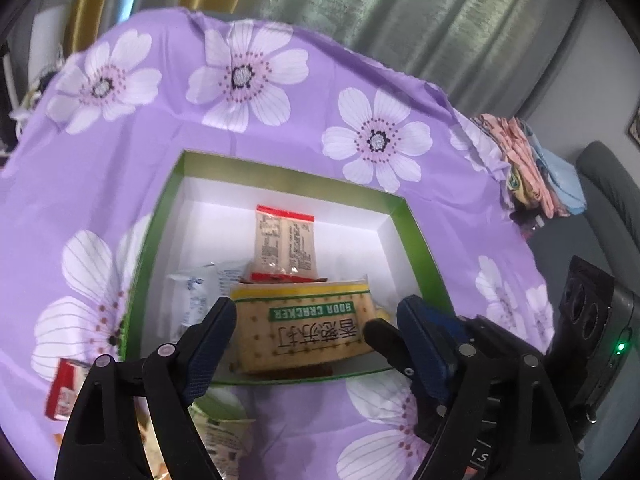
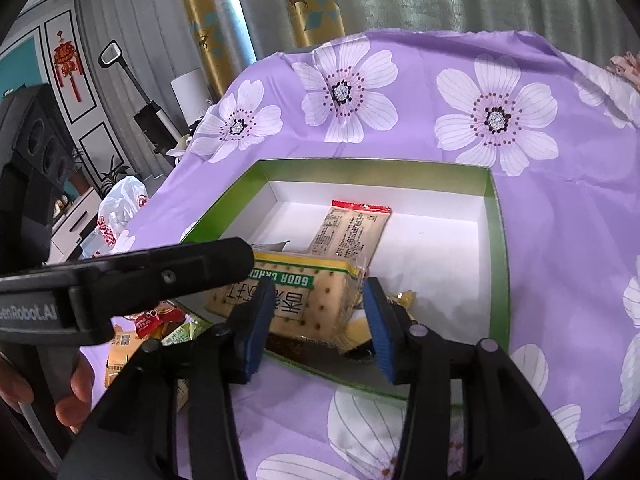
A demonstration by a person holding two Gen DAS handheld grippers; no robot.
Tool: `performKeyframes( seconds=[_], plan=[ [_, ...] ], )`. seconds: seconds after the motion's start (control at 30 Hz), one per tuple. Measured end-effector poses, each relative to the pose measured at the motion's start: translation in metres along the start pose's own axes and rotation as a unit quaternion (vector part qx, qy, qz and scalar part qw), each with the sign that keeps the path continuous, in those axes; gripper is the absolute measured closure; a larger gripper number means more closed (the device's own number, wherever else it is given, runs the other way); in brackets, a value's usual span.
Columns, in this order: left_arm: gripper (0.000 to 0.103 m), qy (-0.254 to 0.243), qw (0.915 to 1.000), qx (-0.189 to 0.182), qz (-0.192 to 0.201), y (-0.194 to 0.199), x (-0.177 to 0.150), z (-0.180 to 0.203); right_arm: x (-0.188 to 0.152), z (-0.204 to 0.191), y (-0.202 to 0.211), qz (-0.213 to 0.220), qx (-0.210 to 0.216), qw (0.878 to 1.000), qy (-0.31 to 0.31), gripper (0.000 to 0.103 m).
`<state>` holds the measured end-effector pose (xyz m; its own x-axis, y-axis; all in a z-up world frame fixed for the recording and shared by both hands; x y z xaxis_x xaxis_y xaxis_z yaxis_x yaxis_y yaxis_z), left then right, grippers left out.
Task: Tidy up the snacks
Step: 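Lift the soda cracker pack into the green box and release it, then move the right gripper to the yellow-green corn snack bag and grasp it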
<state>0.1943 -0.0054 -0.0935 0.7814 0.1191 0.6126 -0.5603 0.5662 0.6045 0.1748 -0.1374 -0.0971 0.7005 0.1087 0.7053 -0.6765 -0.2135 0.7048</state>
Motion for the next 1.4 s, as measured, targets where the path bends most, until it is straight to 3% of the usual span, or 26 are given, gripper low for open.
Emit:
performKeyframes(
  seconds=[0.17,0.23,0.3,0.43,0.5,0.6,1.03,1.2,1.4],
  plan=[
    [0.019,-0.017,0.9996,0.020,0.012,0.017,-0.004,0.005,-0.001,0.000,0.019,0.018,-0.028,0.999,0.009,0.041],
    [0.009,-0.022,0.9993,0.027,0.017,0.025,-0.007,0.007,-0.002,0.000,0.027,0.023,-0.045,0.999,0.014,0.039],
    [0.006,-0.024,0.9990,0.028,0.023,0.033,-0.011,0.010,-0.004,0.000,0.037,0.032,-0.064,0.997,0.022,0.030],
    [0.005,-0.023,0.9989,0.030,0.028,0.047,-0.020,0.013,-0.008,0.000,0.055,0.045,-0.086,0.995,0.032,0.025],
    [0.005,-0.021,0.9990,0.028,0.028,0.053,-0.024,0.015,-0.010,-0.001,0.065,0.055,-0.094,0.993,0.034,0.014],
    [0.004,-0.020,0.9993,0.023,0.022,0.061,-0.035,0.018,-0.011,-0.004,0.081,0.069,-0.107,0.991,0.043,0.007],
    [0.001,0.028,0.9994,0.005,0.019,0.096,-0.066,0.017,-0.027,-0.020,0.120,0.079,-0.101,0.990,0.051,0.006],
    [0.001,0.062,0.9960,-0.062,0.018,0.104,-0.074,0.015,-0.035,-0.026,0.127,0.076,-0.093,0.991,0.052,0.006],
    [0.001,0.035,0.9955,-0.078,0.039,0.124,-0.076,0.006,-0.047,-0.025,0.130,0.066,-0.076,0.994,0.045,0.006]
  ],
)
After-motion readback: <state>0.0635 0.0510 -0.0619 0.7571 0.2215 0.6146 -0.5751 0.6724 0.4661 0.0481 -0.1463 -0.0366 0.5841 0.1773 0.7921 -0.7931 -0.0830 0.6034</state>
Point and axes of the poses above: each gripper's, at about its wrist camera, not at the fingertips, and y roughly against the way its jaws point, z to its right, x to its top, the point moved 3 cm from there along -y, roughly the way its jaws point, and after that the axes turned 11 degrees about -x, right-handed, at the moved point
